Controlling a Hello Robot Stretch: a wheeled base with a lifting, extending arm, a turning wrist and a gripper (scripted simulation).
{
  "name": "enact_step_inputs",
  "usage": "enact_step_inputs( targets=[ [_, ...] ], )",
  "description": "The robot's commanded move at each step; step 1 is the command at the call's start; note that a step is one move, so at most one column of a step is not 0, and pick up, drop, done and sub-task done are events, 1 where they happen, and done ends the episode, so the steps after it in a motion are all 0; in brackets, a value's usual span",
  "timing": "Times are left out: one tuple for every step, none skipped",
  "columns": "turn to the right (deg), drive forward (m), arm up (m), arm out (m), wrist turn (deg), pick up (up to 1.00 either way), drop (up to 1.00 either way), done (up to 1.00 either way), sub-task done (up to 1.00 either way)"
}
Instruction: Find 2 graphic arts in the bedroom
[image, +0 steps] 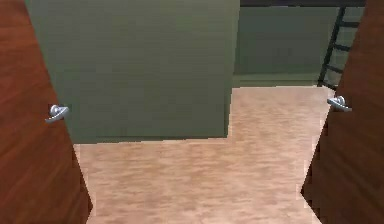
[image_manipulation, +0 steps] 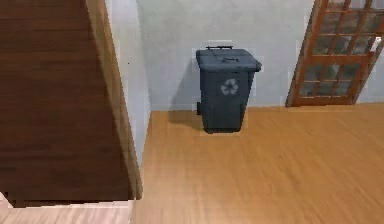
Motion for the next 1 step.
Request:
enact_step_inputs(
  targets=[
    [0.0, 0.7, 0.0, 0.0, 0.0, 0.0, 0.0, 0.0, 0.0]
  ],
)
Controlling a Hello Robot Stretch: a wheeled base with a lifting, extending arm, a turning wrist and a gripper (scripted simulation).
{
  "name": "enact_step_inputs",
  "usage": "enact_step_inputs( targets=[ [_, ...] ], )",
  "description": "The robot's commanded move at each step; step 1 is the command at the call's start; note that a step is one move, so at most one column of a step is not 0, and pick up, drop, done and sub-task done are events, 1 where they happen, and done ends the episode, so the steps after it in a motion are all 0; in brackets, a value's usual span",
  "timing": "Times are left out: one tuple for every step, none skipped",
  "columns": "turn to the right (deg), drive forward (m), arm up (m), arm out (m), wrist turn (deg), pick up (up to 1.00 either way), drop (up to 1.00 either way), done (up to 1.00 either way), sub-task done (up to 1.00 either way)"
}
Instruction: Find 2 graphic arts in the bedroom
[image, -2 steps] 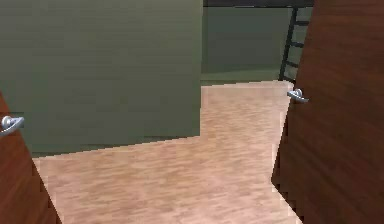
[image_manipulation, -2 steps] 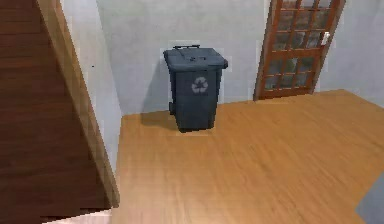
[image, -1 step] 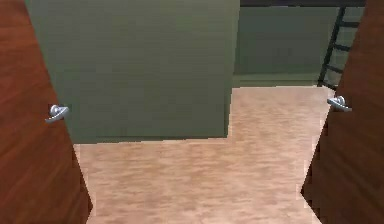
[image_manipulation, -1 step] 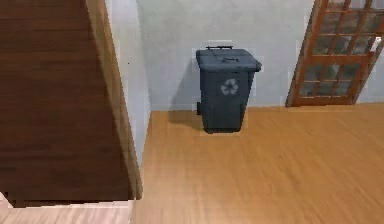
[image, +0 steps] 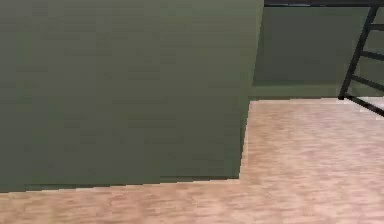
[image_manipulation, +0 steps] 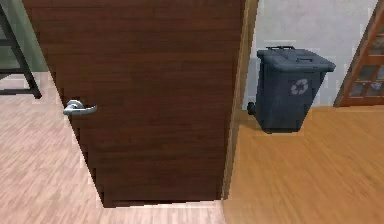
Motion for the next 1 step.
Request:
enact_step_inputs(
  targets=[
    [-3.0, 0.0, 0.0, 0.0, 0.0, 0.0, 0.0, 0.0, 0.0]
  ],
)
